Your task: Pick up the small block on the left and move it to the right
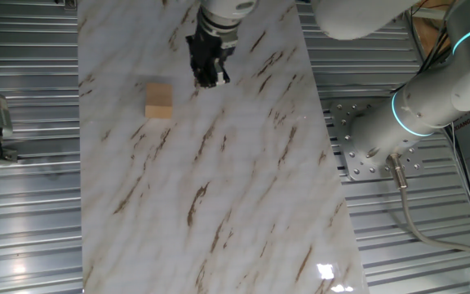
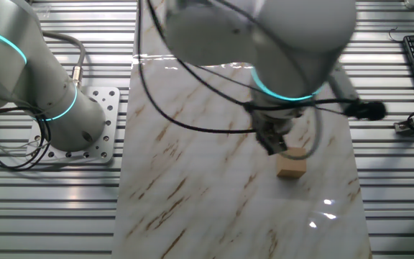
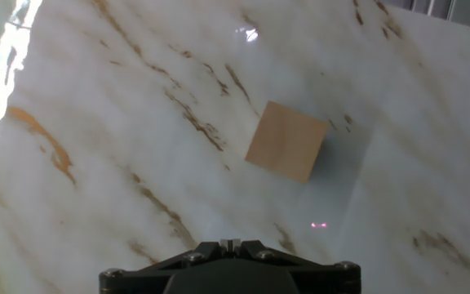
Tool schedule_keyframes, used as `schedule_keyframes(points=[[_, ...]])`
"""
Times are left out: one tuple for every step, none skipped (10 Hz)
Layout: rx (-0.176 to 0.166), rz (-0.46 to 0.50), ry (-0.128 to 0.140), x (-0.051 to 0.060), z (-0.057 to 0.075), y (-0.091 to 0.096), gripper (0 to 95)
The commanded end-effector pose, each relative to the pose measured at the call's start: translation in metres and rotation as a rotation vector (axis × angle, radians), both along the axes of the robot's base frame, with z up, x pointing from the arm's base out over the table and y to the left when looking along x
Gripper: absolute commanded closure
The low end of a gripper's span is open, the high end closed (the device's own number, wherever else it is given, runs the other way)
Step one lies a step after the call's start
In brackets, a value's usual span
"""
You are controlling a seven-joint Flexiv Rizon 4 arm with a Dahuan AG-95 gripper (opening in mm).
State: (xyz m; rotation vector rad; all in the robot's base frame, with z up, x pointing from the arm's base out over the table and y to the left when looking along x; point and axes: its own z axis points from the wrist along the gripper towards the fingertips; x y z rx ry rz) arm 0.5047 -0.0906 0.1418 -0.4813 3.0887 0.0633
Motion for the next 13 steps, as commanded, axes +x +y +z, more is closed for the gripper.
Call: schedule_keyframes(points=[[-0.008, 0.002, 0.008, 0.014, 0.005, 0.002, 95.0], [-0.009, 0.003, 0.011, 0.020, 0.008, 0.003, 95.0], [-0.007, 0.002, 0.011, 0.023, 0.009, 0.004, 95.0], [-0.008, 0.001, 0.005, 0.023, 0.009, 0.004, 95.0], [-0.014, -0.003, 0.001, 0.023, 0.008, 0.005, 95.0], [-0.011, -0.008, -0.002, 0.024, 0.008, 0.005, 95.0], [-0.007, -0.009, -0.002, 0.024, 0.008, 0.005, 95.0], [-0.001, -0.010, 0.002, 0.024, 0.007, 0.006, 95.0], [-0.002, -0.012, 0.005, 0.024, 0.007, 0.006, 95.0], [-0.003, -0.019, 0.011, 0.025, 0.006, 0.007, 95.0], [0.002, -0.025, 0.022, 0.025, 0.006, 0.007, 95.0], [-0.002, -0.026, 0.029, 0.025, 0.006, 0.007, 95.0], [0.001, -0.022, 0.035, 0.025, 0.006, 0.007, 95.0]])
